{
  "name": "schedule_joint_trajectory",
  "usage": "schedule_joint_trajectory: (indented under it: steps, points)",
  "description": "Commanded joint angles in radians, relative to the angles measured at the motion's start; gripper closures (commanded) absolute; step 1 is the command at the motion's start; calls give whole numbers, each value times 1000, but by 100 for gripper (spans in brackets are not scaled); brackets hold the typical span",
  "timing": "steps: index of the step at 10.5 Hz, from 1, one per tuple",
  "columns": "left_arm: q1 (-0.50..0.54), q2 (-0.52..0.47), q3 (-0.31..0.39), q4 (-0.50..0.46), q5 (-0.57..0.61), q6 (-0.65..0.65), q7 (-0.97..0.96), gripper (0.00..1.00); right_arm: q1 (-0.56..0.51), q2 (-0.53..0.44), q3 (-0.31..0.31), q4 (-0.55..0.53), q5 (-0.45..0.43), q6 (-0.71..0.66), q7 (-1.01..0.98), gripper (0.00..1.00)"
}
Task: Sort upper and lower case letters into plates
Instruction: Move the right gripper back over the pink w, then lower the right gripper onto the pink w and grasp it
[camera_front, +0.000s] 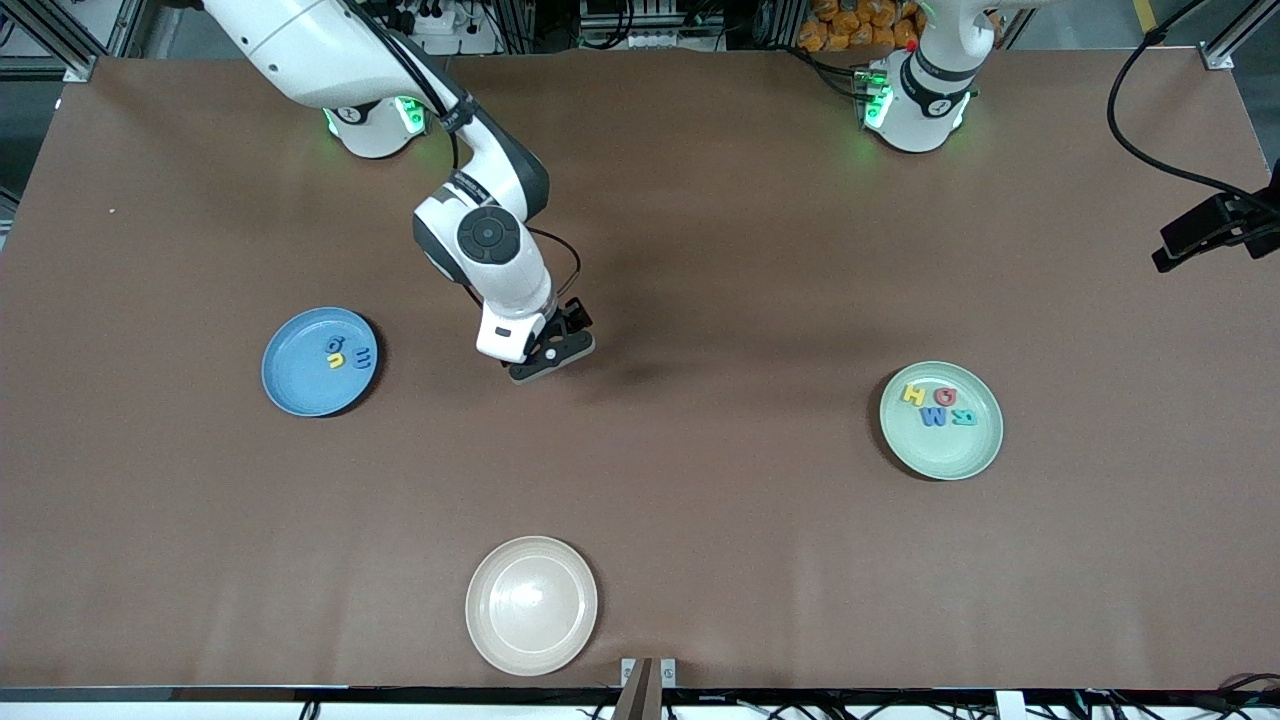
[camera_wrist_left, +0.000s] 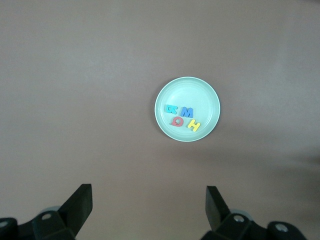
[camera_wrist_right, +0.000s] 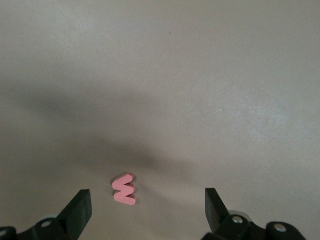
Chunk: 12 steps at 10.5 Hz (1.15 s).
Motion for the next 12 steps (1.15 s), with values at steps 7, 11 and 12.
schedule_joint_trajectory:
  steps: [7, 11, 12]
  points:
    - [-5, -2, -7, 14, -27, 36, 1, 0, 68, 102, -15, 27, -81, 36, 142, 0]
    - [-11, 14, -68, 11, -38, 73, -4, 0, 68, 128, -15, 30, -141, 38, 155, 0]
    - [-11, 23, -97, 9, -38, 73, -16, 0, 70, 130, -15, 30, -137, 62, 167, 0]
